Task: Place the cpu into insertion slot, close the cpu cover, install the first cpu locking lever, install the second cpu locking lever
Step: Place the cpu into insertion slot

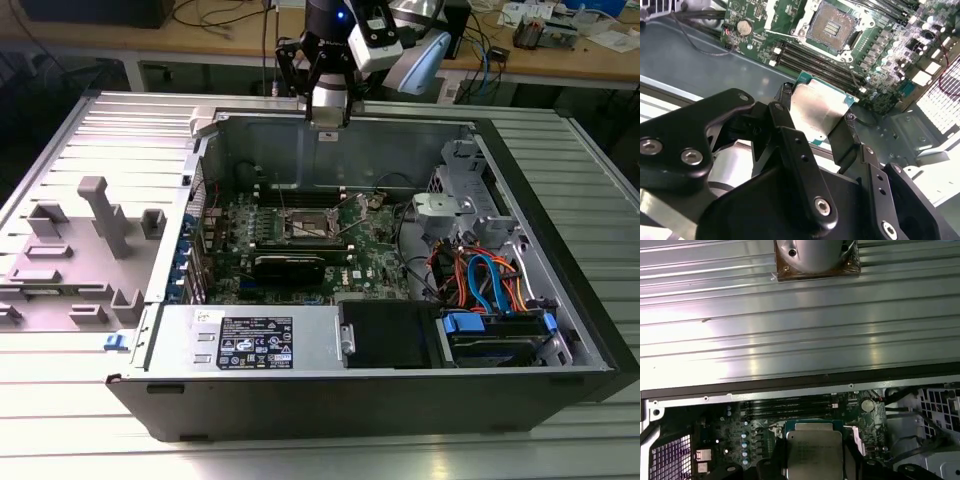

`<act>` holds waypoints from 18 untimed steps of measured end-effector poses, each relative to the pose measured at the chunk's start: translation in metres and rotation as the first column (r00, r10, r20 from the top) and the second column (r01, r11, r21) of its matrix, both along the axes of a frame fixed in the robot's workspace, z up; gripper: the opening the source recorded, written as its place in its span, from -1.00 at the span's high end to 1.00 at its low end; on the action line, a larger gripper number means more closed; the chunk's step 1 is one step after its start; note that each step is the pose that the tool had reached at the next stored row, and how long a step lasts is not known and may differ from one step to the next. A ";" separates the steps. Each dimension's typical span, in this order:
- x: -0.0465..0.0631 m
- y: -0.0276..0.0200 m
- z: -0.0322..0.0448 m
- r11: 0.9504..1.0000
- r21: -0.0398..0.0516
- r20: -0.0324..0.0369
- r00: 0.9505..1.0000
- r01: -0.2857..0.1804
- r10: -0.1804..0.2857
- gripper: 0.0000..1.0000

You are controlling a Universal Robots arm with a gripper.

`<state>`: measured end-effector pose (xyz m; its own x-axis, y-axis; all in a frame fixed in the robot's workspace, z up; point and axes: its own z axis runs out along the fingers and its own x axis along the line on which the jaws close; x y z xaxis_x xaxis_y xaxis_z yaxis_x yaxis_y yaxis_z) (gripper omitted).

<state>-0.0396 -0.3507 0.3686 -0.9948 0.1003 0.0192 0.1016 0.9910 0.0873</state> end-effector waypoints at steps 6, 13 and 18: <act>0.000 -0.0070 -0.0019 0.998 0.000 -0.001 0.998 0.055 -0.055 -0.09; 0.000 -0.0071 -0.0027 0.996 0.000 -0.001 0.996 0.087 -0.087 -0.09; 0.000 -0.0082 -0.0027 0.996 0.000 -0.001 0.996 0.092 -0.092 -0.09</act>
<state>-0.0395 -0.3590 0.3659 -0.9814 0.1912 0.0198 0.1922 0.9775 0.0869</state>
